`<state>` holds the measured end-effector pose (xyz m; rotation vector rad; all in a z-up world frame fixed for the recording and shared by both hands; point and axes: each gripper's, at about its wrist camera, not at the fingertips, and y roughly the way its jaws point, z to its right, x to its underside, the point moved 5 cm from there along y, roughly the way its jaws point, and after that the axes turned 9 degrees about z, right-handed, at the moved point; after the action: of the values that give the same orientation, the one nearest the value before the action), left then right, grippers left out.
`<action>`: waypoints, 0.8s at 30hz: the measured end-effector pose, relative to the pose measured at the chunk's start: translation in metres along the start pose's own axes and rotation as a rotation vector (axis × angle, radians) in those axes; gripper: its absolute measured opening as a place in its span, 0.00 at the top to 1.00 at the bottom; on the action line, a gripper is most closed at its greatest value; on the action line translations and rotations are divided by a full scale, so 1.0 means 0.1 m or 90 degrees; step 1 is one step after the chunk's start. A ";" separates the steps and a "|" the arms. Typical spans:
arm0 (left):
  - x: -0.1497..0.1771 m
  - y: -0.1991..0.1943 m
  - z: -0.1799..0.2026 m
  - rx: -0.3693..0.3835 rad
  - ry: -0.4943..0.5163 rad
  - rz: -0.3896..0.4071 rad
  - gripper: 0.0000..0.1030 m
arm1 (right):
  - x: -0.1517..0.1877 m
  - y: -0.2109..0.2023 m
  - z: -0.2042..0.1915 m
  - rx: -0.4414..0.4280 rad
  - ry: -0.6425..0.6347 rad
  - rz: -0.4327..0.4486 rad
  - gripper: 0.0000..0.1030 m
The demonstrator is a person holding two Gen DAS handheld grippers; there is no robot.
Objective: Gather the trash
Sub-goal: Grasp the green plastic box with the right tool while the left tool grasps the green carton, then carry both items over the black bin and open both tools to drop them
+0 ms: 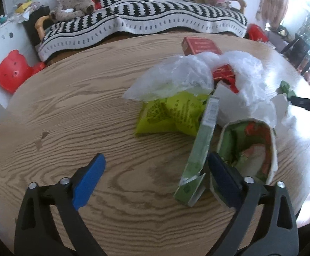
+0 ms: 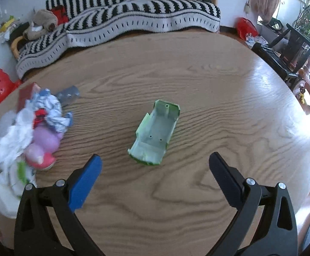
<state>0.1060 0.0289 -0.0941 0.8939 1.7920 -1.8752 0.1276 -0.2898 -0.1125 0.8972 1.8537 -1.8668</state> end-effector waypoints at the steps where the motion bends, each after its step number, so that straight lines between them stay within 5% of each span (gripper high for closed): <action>1: -0.01 0.01 0.03 0.013 0.002 0.002 0.23 | -0.01 0.06 0.00 0.005 0.005 -0.004 0.14; 6: 0.02 0.00 0.10 0.048 0.005 0.005 0.54 | -0.06 0.27 -0.05 0.011 0.015 -0.020 0.41; 8: 0.04 -0.01 0.12 0.056 0.008 0.004 0.65 | -0.08 0.28 -0.08 0.028 -0.011 -0.007 0.63; 10: 0.04 -0.02 0.13 0.059 0.011 0.004 0.84 | -0.09 0.28 -0.08 0.022 -0.014 -0.005 0.65; 19: -0.11 -0.36 -0.02 0.030 -0.018 0.054 0.90 | -0.12 -0.14 -0.10 -0.006 -0.030 0.050 0.65; 24: -0.19 -0.58 0.12 0.056 -0.031 0.086 0.90 | 0.01 -0.55 -0.07 -0.036 -0.037 0.074 0.65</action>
<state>0.0785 0.0202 -0.0396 0.9662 1.5904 -1.8862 0.0923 -0.2784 -0.0708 0.9029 1.7714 -1.7437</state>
